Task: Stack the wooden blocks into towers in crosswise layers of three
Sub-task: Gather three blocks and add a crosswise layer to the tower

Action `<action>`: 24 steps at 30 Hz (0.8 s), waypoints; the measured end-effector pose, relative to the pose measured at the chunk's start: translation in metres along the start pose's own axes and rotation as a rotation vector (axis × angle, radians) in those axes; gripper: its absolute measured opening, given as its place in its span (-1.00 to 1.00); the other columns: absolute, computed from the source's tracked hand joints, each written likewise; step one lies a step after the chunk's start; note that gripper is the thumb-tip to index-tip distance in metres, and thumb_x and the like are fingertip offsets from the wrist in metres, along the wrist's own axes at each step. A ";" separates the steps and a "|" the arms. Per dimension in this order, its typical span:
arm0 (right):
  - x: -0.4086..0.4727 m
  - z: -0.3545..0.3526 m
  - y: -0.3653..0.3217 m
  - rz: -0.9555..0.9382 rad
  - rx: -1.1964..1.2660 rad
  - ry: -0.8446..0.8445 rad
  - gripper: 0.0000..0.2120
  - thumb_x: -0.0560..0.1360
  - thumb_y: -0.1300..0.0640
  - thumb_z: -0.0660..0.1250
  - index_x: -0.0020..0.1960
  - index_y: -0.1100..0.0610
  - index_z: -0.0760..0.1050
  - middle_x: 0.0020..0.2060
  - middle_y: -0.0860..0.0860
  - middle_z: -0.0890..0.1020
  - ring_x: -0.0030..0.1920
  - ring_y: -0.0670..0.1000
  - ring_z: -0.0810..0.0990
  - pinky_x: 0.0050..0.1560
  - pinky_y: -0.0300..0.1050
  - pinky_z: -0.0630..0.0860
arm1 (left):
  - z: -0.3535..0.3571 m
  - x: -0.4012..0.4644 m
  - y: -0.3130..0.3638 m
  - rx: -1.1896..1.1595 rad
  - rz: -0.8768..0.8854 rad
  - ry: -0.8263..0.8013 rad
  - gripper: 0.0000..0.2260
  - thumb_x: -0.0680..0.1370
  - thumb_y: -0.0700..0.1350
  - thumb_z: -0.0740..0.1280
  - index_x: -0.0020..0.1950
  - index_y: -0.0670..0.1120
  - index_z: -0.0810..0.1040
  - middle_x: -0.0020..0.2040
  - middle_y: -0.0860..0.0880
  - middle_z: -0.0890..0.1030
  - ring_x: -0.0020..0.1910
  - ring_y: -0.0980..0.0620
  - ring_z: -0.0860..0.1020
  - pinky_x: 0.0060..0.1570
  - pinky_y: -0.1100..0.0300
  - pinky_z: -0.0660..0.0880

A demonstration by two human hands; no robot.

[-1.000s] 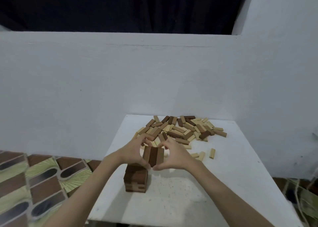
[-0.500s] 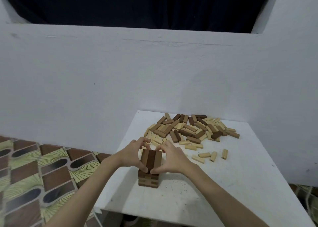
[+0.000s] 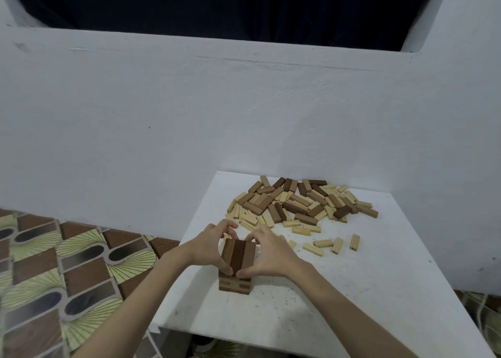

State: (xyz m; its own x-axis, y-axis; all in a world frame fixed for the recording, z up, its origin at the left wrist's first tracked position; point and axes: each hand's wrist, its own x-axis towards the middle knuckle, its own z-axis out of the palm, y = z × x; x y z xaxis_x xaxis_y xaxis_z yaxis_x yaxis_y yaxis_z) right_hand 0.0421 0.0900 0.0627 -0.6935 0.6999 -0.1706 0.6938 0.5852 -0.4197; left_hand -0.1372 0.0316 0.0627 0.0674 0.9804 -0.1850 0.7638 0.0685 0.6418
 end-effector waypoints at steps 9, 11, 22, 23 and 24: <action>0.001 0.000 -0.002 0.028 0.009 -0.022 -0.23 0.27 -0.26 0.49 0.35 0.02 0.33 0.26 -0.02 0.35 0.24 0.01 0.41 0.27 0.01 0.31 | 0.000 0.000 0.000 0.005 -0.035 -0.027 -0.19 0.28 -0.13 0.58 0.37 0.03 0.17 0.20 0.11 0.39 0.20 0.06 0.26 0.24 0.15 0.32; 0.000 0.000 -0.002 0.027 0.009 -0.024 -0.22 0.27 -0.27 0.49 0.36 0.02 0.32 0.27 -0.02 0.34 0.24 0.01 0.40 0.27 0.01 0.31 | 0.001 0.000 0.000 0.012 -0.043 -0.029 -0.19 0.29 -0.13 0.58 0.38 0.03 0.15 0.21 0.11 0.38 0.23 0.04 0.26 0.27 0.12 0.31; -0.005 -0.042 0.001 0.308 0.609 0.141 -0.42 0.49 -0.18 0.32 0.32 0.22 0.39 -0.08 0.03 0.47 -0.16 -0.04 0.45 -0.17 -0.19 0.40 | -0.023 -0.003 0.015 -0.644 -0.472 0.051 -0.41 0.55 0.00 0.32 0.47 -0.18 0.16 0.39 -0.20 0.33 0.36 -0.16 0.34 0.29 0.02 0.33; -0.005 -0.044 -0.002 0.370 0.736 0.124 -0.42 0.52 -0.17 0.29 0.31 0.27 0.39 -0.11 0.06 0.49 -0.19 -0.01 0.46 -0.19 -0.16 0.41 | -0.024 -0.003 0.017 -0.700 -0.515 0.052 -0.41 0.57 0.03 0.27 0.47 -0.21 0.15 0.39 -0.25 0.32 0.36 -0.21 0.33 0.32 -0.02 0.32; -0.006 -0.045 -0.004 0.415 0.860 0.088 -0.40 0.54 -0.15 0.26 0.34 0.31 0.36 -0.10 0.10 0.52 -0.19 0.03 0.50 -0.18 -0.13 0.44 | -0.023 -0.004 0.019 -0.744 -0.546 0.041 -0.38 0.58 0.09 0.23 0.49 -0.23 0.11 0.40 -0.28 0.29 0.38 -0.24 0.31 0.35 -0.05 0.30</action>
State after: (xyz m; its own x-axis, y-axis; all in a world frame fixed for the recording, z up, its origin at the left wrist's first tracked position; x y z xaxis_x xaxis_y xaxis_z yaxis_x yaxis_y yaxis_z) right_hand 0.0517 0.1021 0.1060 -0.3834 0.8325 -0.4000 0.4767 -0.1926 -0.8577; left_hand -0.1379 0.0336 0.0921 -0.2146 0.7818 -0.5855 0.0722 0.6105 0.7887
